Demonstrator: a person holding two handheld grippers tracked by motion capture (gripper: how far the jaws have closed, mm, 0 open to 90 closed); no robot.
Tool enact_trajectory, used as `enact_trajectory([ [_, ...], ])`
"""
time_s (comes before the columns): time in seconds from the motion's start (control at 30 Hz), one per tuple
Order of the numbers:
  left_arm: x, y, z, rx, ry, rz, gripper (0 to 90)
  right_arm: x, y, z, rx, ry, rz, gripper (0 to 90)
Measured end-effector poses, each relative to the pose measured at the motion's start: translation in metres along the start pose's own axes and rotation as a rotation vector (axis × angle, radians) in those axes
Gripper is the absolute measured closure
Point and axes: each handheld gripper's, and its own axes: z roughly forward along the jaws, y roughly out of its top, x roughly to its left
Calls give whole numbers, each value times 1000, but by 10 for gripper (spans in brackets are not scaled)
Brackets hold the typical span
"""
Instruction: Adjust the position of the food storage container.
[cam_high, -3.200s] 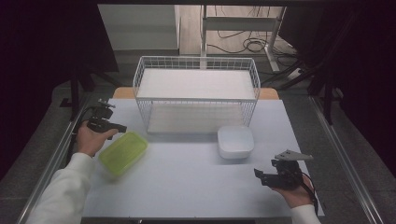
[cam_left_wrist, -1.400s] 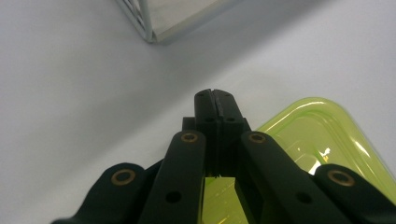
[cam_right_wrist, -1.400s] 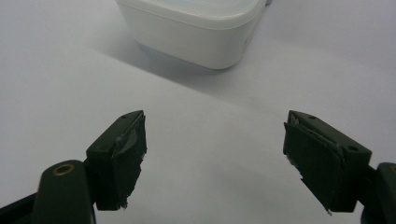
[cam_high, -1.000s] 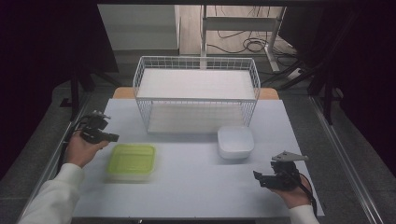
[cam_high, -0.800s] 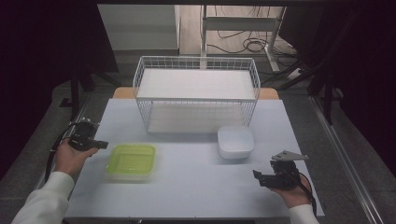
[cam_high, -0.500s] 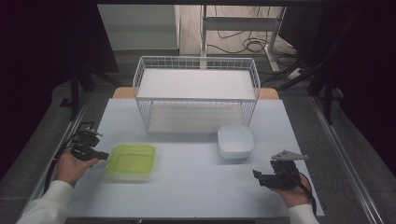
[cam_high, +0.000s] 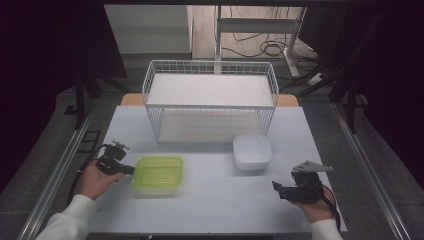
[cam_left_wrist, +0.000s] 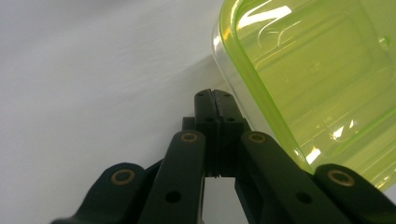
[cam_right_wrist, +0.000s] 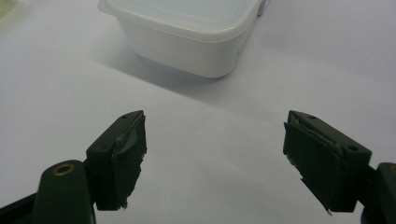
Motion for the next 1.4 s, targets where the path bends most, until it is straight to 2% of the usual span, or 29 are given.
enact_trajectory([
  [0.13, -14, 5, 5, 1, -6, 36, 897, 1, 0, 0, 2, 2, -2, 213],
  [0.43, -28, 12, 13, -10, -25, 49, 898, 1, -1, 1, 8, 0, 3, 213],
  [0.47, -31, 14, 14, -16, -42, 43, 898, 1, -1, 1, 9, 1, 2, 213],
  [0.57, -33, 15, 17, -18, -46, 43, 897, 1, 0, 2, 11, 2, -2, 213],
  [0.83, -50, 25, 25, -34, -76, 65, 897, 3, 0, 3, 17, 2, -10, 214],
  [0.9, -53, 29, 27, -43, -100, 56, 897, 2, 0, 3, 16, 1, -7, 214],
  [1.0, -59, 32, 30, -43, -100, 64, 897, 2, 0, 3, 17, 0, -10, 215],
  [1.07, -69, 36, 36, -45, -124, 72, 897, 3, -1, 4, 19, 1, -10, 215],
  [1.1, -69, 36, 36, -45, -124, 72, 897, 3, -1, 4, 19, 0, -10, 215],
  [1.13, -76, 39, 40, -45, -134, 79, 897, 3, -1, 4, 20, 0, -10, 215],
  [1.17, -76, 39, 40, -45, -134, 79, 897, 3, -1, 4, 20, 0, -10, 215],
  [1.23, -86, 43, 45, -48, -150, 85, 897, 3, -1, 3, 19, -1, -11, 215],
  [1.4, -93, 47, 48, -50, -162, 90, 898, 3, -1, 3, 16, -5, -10, 217],
])
